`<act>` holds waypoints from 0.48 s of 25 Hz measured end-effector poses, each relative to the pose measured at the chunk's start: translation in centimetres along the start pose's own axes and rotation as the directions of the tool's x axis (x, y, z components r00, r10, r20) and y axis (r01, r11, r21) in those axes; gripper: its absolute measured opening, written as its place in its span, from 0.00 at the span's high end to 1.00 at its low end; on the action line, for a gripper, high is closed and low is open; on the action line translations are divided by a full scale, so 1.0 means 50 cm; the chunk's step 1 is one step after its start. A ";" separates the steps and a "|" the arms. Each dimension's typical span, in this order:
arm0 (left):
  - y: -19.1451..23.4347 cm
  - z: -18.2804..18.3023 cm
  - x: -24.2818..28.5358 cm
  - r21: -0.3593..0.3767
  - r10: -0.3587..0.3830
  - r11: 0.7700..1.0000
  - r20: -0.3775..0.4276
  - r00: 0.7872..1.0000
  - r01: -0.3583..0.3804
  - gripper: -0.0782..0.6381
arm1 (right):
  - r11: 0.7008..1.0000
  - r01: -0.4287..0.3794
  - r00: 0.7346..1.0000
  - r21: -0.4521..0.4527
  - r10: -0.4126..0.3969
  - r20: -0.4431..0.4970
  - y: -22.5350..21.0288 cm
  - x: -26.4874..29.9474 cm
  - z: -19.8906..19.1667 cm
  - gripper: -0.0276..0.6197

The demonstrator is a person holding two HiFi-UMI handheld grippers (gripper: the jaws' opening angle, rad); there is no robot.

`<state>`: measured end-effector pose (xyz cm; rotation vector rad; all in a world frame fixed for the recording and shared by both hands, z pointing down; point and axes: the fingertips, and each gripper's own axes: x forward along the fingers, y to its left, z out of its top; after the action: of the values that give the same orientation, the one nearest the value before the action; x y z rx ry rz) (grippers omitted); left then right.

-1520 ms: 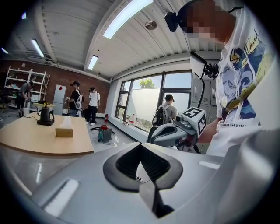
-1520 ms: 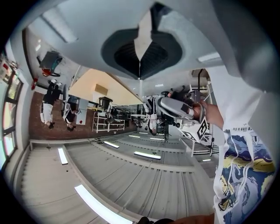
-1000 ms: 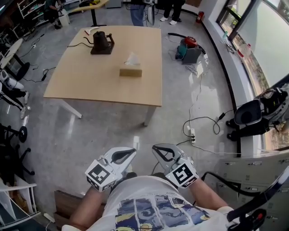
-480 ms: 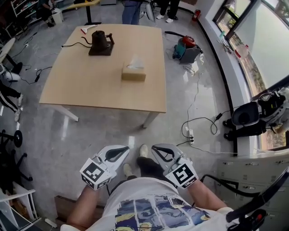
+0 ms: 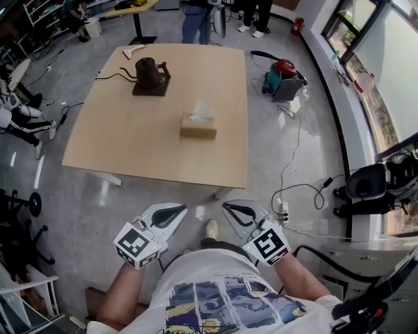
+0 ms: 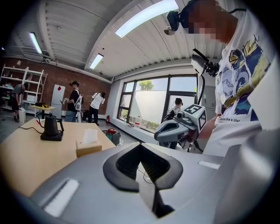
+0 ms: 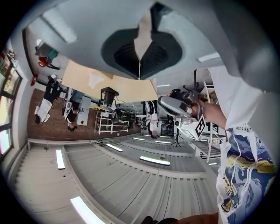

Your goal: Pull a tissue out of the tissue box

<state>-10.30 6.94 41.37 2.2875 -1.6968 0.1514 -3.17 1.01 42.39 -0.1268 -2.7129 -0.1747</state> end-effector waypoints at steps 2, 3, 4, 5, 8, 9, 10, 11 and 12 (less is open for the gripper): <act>0.026 0.013 0.032 0.004 0.010 1.000 0.000 1.000 -0.010 0.88 | 1.000 -0.005 1.000 -0.012 0.006 0.006 -0.036 0.012 -0.001 0.95; 0.038 0.018 0.049 0.009 0.016 1.000 -0.001 1.000 -0.016 0.88 | 1.000 -0.006 1.000 -0.011 0.006 0.009 -0.055 0.017 -0.005 0.95; 0.051 0.023 0.065 0.014 0.021 1.000 -0.002 1.000 -0.021 0.88 | 1.000 -0.006 1.000 -0.005 0.006 0.010 -0.074 0.021 -0.012 0.95; 0.062 0.029 0.083 0.018 0.025 1.000 -0.001 1.000 -0.025 0.88 | 1.000 -0.007 1.000 0.004 0.007 0.008 -0.093 0.023 -0.021 0.95; 0.092 0.048 0.130 0.019 0.024 1.000 0.002 1.000 -0.024 0.88 | 1.000 -0.001 1.000 0.025 0.001 -0.012 -0.142 0.031 -0.043 0.95; 0.098 0.050 0.139 0.021 0.019 1.000 -0.003 1.000 -0.019 0.88 | 0.999 0.005 1.000 0.032 -0.005 -0.018 -0.150 0.032 -0.047 0.95; 0.106 0.050 0.146 0.026 0.013 1.000 -0.011 1.000 -0.013 0.88 | 0.999 0.013 1.000 0.038 -0.012 -0.022 -0.154 0.033 -0.049 0.95; 0.119 0.048 0.152 0.033 0.010 0.999 -0.019 1.000 -0.010 0.88 | 0.999 0.022 0.999 0.042 -0.021 -0.025 -0.160 0.036 -0.050 0.95; 0.139 0.048 0.158 0.041 0.010 0.999 -0.025 1.000 -0.009 0.88 | 0.998 0.032 0.999 0.047 -0.031 -0.028 -0.168 0.044 -0.049 0.95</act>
<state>-14.70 -2.86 42.25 2.2973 -1.7073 0.2177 -5.12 -7.50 44.65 -0.0675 -2.6910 -0.1196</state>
